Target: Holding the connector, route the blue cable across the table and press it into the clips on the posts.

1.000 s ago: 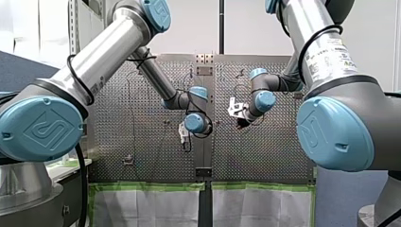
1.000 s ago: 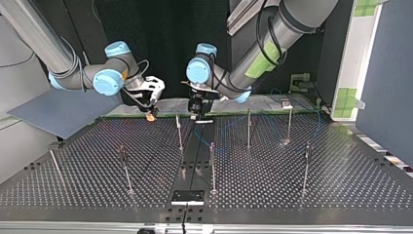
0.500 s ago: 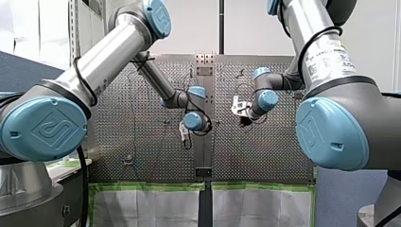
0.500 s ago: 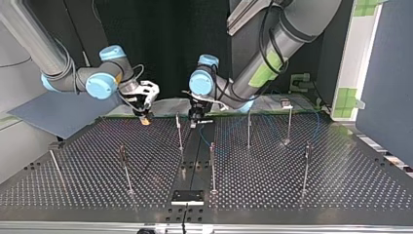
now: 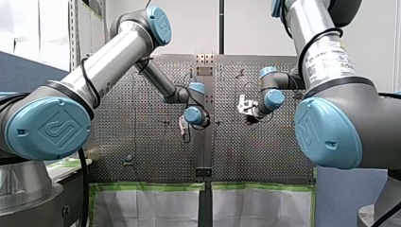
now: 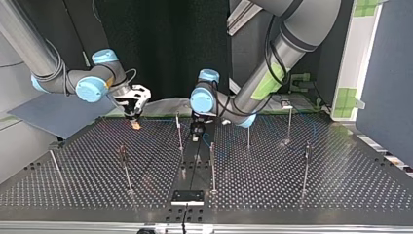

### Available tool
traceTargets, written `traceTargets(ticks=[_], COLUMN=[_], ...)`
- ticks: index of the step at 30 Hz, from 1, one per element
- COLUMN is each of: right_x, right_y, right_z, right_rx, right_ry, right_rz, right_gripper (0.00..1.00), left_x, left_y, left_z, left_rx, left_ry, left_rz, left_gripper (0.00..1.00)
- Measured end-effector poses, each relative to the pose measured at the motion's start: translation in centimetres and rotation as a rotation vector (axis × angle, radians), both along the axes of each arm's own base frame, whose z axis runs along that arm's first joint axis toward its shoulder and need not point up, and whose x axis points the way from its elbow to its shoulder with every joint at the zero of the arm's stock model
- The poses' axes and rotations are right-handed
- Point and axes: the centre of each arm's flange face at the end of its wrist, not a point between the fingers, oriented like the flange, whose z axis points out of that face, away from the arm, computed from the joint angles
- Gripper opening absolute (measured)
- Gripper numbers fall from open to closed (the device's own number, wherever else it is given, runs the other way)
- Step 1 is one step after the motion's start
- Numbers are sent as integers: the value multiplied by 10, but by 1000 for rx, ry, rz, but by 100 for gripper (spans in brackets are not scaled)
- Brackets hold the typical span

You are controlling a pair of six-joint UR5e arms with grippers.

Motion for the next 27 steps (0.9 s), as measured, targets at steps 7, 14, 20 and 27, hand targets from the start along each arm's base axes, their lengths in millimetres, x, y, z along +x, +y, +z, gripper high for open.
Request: traceTargets(ticks=[7, 14, 20, 27], right_x=[-9, -15, -18, -21], right_y=[-10, -17, -18, -19], right_z=[2, 3, 2, 0], right_rx=[-14, -18, -16, -11], right_ry=[-24, -31, -31, -29], right_rz=[-8, -13, -17, -21], right_gripper=[0, 0, 0, 0], left_x=[-8, -21, -31, -46], left_y=[-3, -8, -13, -18], left_z=[-2, -6, 0, 14], left_rx=[33, 74, 96, 128], left_ry=[34, 89, 113, 125], left_rz=[10, -7, -18, -9], left_gripper=[61, 100, 100, 100])
